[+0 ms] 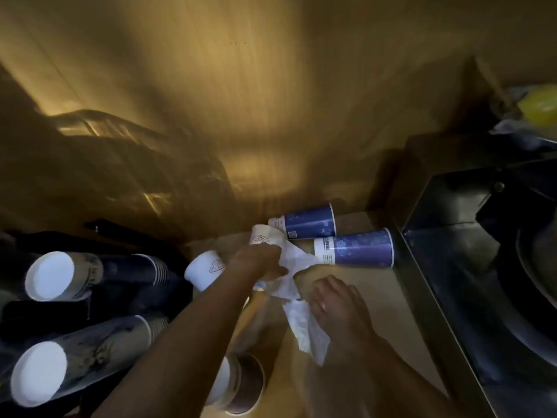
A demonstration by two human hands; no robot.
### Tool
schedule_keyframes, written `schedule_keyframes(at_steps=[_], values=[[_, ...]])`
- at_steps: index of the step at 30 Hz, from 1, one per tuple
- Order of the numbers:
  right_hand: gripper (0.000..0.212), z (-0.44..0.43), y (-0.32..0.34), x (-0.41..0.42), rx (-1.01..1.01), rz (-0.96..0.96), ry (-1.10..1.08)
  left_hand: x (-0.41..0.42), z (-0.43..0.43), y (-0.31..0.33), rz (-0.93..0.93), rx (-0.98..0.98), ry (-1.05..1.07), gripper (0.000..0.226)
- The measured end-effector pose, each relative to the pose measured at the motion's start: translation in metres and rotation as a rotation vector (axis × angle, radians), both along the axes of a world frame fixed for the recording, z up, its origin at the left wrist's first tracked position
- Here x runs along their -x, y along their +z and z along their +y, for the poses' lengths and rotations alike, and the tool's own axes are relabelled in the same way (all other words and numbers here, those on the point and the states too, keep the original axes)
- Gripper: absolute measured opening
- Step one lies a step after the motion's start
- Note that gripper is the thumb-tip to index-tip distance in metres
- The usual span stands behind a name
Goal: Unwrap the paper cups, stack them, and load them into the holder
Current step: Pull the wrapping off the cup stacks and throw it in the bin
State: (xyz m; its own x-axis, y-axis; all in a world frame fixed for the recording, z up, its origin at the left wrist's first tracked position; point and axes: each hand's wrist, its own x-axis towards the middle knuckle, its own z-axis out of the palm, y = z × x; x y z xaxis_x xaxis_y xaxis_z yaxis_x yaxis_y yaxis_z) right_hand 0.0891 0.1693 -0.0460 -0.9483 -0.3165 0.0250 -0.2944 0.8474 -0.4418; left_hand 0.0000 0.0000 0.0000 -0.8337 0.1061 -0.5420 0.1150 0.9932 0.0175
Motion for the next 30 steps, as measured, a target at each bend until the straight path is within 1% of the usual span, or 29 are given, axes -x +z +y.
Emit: schedule_keyframes(at_steps=[1,3,4,6,9,11,12,14,16,17,20,22,25,28,30], values=[[0.029,-0.002,-0.007,-0.001,-0.050,-0.033,-0.007,0.000,0.006,-0.005,0.003,0.015,-0.014,0.049],[0.031,-0.009,-0.023,-0.005,-0.075,-0.053,-0.039,-0.002,0.014,-0.018,0.109,0.033,-0.049,0.052],[0.036,-0.012,-0.028,-0.010,-0.080,-0.098,-0.051,-0.006,0.019,-0.023,0.175,0.039,-0.052,0.054],[0.047,-0.017,-0.039,-0.017,-0.040,-0.133,-0.102,-0.010,0.026,-0.036,0.232,0.061,-0.050,0.055],[0.055,-0.021,-0.043,-0.024,-0.105,-0.053,-0.129,-0.011,0.033,-0.048,0.274,0.038,-0.022,0.049],[0.054,-0.027,-0.041,-0.029,-0.141,-0.066,-0.149,-0.011,0.036,-0.052,0.285,0.063,-0.060,0.037],[0.053,-0.029,-0.044,-0.031,-0.157,-0.105,-0.141,-0.012,0.036,-0.054,0.289,0.082,-0.087,0.033],[0.040,-0.031,-0.050,-0.034,-0.204,-0.166,-0.126,-0.012,0.033,-0.057,0.301,0.079,-0.084,0.033],[0.035,-0.028,-0.055,-0.033,-0.181,-0.168,-0.117,-0.010,0.031,-0.052,0.345,-0.040,0.021,0.038],[0.035,-0.025,-0.055,-0.031,-0.147,-0.172,-0.134,-0.007,0.030,-0.046,0.377,-0.124,0.095,0.037],[0.033,-0.017,-0.043,-0.015,-0.064,-0.233,-0.227,0.001,0.023,-0.018,0.445,-0.320,0.250,0.021],[0.023,-0.009,-0.027,-0.001,0.019,-0.230,-0.297,0.003,0.014,0.004,0.467,-0.408,0.323,0.014],[0.009,0.004,0.002,0.014,0.159,-0.176,-0.342,0.003,-0.002,0.034,0.532,-0.527,0.465,0.019],[0.005,0.011,0.033,0.021,0.320,-0.140,-0.348,-0.004,-0.015,0.063,0.631,-0.690,0.571,0.018],[0.007,0.013,0.053,0.026,0.394,-0.102,-0.334,-0.013,-0.022,0.084,0.702,-0.777,0.634,0.024]])
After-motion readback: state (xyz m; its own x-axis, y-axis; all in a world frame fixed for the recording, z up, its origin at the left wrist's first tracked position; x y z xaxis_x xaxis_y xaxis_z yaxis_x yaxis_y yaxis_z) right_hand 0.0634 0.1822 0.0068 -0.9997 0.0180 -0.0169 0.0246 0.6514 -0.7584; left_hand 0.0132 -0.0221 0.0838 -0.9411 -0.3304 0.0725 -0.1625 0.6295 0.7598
